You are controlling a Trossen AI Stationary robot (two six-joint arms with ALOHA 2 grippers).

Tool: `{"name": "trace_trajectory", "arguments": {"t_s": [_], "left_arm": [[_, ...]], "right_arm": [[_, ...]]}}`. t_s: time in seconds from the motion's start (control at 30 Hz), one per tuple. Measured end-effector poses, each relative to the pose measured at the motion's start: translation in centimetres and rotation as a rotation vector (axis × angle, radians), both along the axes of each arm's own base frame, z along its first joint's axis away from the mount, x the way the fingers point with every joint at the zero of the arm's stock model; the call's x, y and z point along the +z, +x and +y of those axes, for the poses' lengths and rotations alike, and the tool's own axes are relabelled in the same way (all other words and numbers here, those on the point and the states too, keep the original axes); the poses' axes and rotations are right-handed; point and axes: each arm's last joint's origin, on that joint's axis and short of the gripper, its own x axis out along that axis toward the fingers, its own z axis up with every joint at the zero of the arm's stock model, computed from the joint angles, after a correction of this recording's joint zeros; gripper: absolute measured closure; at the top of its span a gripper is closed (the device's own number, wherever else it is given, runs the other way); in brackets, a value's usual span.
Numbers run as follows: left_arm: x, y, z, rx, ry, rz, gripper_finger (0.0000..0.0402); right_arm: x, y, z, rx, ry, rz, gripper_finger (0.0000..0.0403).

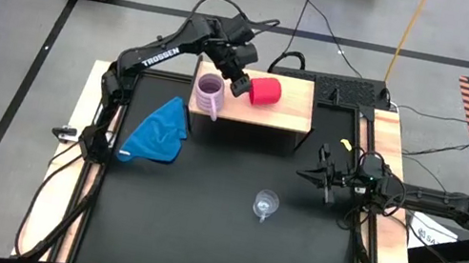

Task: Stack small to large cups/mugs on shelf
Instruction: Put the red mug on the shelf

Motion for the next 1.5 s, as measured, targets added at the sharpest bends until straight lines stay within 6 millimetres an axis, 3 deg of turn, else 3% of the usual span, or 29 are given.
{"name": "trace_trajectory", "arguments": {"t_s": [0.27,0.73,1.23,1.5], "left_arm": [[0.4,0.5,0.2,0.018,0.004,-0.064,0.0270],[0.5,1.0,-0.5,-0.103,0.026,-0.110,0.0267],[0.2,0.8,-0.5,-0.052,-0.015,-0.068,0.0148],[-1.0,1.1,-0.1,-0.030,-0.054,-0.029,0.0147]], "right_arm": [[0.0,0.0,0.0,0.000,0.007,0.001,0.0403],[-0.1,0.0,0.0,0.000,0.001,0.007,0.0403],[-0.3,0.0,0.0,0.000,0.003,0.031,0.0403],[-0.3,0.0,0.0,0.000,0.003,0.031,0.0403]]}}
